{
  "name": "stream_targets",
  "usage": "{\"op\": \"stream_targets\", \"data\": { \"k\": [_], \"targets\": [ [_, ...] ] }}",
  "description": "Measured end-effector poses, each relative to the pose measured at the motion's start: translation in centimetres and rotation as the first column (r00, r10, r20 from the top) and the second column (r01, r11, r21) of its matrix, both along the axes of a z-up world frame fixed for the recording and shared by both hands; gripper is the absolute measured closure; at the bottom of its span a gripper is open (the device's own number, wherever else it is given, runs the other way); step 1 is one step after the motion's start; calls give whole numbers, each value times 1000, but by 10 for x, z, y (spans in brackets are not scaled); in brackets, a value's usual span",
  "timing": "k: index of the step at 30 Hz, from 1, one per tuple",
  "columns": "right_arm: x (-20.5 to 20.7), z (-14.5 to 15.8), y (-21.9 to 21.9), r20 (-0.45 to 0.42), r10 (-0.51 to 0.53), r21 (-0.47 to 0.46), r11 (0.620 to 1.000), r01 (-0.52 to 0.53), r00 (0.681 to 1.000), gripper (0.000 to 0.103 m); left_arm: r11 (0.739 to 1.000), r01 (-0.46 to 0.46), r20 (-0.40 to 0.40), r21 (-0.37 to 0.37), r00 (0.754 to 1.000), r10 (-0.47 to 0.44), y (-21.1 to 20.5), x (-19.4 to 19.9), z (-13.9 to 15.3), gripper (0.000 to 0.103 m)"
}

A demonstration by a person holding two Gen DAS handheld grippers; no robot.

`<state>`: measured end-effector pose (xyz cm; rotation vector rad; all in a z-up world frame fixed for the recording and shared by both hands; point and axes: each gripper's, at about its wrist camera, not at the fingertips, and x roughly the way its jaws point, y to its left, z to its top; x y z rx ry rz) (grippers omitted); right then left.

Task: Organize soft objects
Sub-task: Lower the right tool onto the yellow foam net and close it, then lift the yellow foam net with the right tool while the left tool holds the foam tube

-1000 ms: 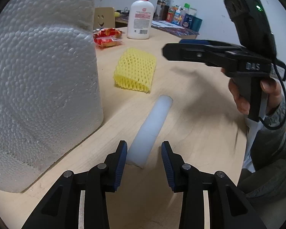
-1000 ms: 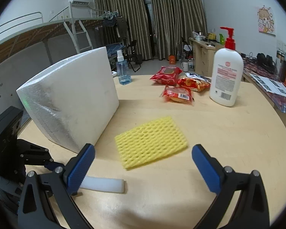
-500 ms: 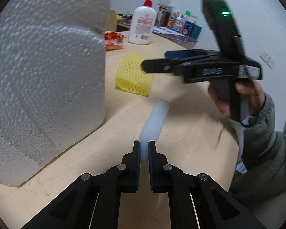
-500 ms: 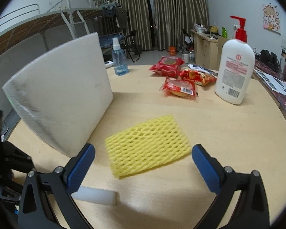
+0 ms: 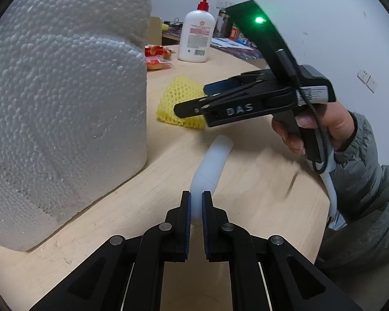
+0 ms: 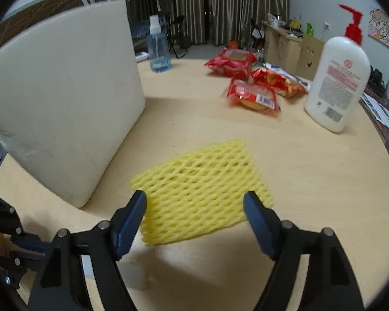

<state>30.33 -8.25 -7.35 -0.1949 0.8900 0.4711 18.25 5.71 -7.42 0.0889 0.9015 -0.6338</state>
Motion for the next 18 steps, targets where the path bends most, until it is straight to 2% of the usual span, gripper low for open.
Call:
{"op": "stream_targets", "data": {
  "k": [13,16,18],
  "targets": [
    [-1,-4,7,-10,2,-47,999,-3,1000,23,1000,11,-5,6,1000,-11,-2,0,-3,94],
    [-4,-2,6,-9,10,-44,999,-11,1000,32,1000,11,-3,9,1000,-11,-4,0,-5,94],
    [-5,0,3,-18,15,-25,1000,-16,1000,50,1000,10,3,15,1000,-10,-10,2,-6,94]
  ]
}}
